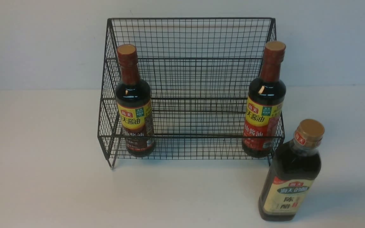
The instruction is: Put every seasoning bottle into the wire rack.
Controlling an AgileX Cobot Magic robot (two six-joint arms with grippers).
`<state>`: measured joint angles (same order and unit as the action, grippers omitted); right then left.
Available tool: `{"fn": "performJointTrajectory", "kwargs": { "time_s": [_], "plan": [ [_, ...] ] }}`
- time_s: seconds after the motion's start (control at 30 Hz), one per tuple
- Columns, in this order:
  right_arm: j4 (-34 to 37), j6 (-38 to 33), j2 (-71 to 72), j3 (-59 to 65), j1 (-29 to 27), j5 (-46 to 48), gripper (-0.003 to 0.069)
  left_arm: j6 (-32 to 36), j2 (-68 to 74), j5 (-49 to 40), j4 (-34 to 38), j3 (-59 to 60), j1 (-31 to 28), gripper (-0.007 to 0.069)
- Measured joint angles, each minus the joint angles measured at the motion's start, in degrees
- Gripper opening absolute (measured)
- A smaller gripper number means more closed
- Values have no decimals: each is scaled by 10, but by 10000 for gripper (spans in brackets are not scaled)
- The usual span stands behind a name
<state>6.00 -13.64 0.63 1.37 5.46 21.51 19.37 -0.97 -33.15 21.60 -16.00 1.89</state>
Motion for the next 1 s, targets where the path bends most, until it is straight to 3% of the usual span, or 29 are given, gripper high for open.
{"fn": "performJointTrajectory", "kwargs": {
  "time_s": [0.17, 0.43, 1.0],
  "plan": [
    [0, 0, 0, 0, 0, 0, -15, -20, 0, 26, -56, 52, 0, -5],
    [0, 0, 0, 0, 0, 0, -15, -131, 0, 110, -212, 150, 0, -5],
    [0, 1, 0, 0, 0, 0, -15, -159, 0, 114, -240, 176, -6, -5]
  ]
}}
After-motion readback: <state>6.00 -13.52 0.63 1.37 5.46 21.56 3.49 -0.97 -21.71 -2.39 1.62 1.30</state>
